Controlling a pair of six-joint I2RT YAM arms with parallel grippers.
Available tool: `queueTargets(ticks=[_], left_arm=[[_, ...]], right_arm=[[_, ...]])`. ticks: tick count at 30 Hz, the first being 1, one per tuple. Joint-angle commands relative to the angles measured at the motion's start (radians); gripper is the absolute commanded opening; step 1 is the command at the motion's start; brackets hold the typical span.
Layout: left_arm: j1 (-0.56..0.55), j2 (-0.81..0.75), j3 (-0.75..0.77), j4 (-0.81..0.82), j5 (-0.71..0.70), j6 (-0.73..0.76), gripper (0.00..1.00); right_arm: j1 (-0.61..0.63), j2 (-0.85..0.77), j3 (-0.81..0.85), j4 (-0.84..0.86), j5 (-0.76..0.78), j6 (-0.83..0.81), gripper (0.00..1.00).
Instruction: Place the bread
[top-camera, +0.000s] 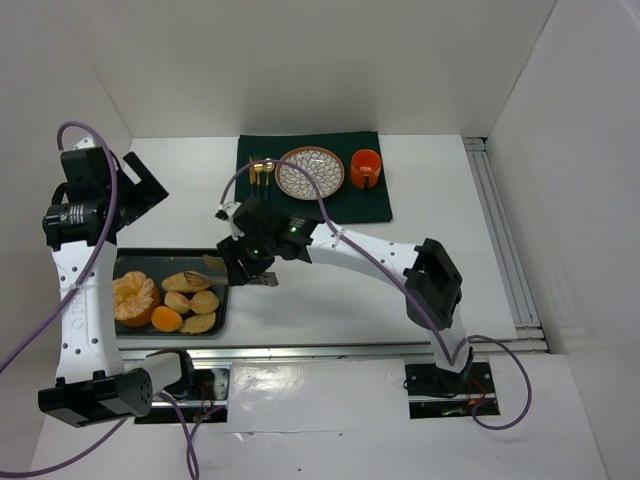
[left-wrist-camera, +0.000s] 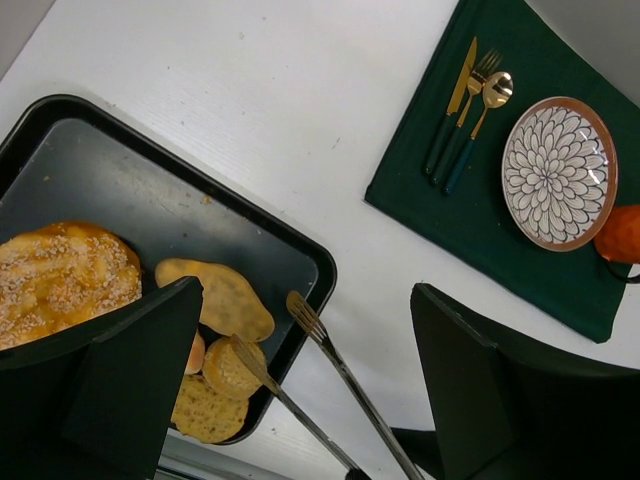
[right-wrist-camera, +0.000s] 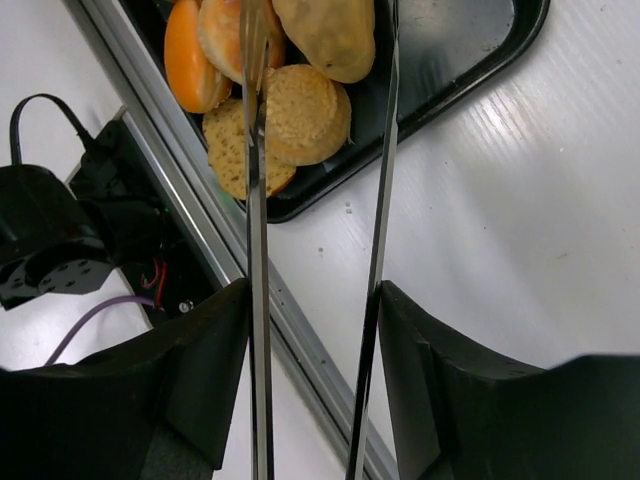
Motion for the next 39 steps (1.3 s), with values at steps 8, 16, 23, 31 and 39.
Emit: queueTargets(ticks=[8,16,23,31,39], left_arm=[[0.006,0.009,-0.014,0.041,0.057,0.018,0.99],[0.006,-0.001,-0.014,0.041,0.038,0.018,0.99],[0.006,0.018,-0.015,0.05,-0.012,0.028,0.99],[0.006,0.036,0.023,0.041,-0.043,0.018,0.99],[0.006,0.056,0.032,0.047,-0.021,-0.014,0.99]], right_arm=[[-0.003,0.089,0.085,-0.007,-0.033,-0.027,0.66],[-0.003,0.077,0.105,0.002,-0.053,-0.047,0.35],[-0.023,-0.075,0.101,-0.013,0.012,-0.056,0.34],[-0.143,-0.21,0.001,0.028,0.058,-0.036,0.27],[-0.311,-0.249,-0.057,0.018,0.291,-0.085,0.27]])
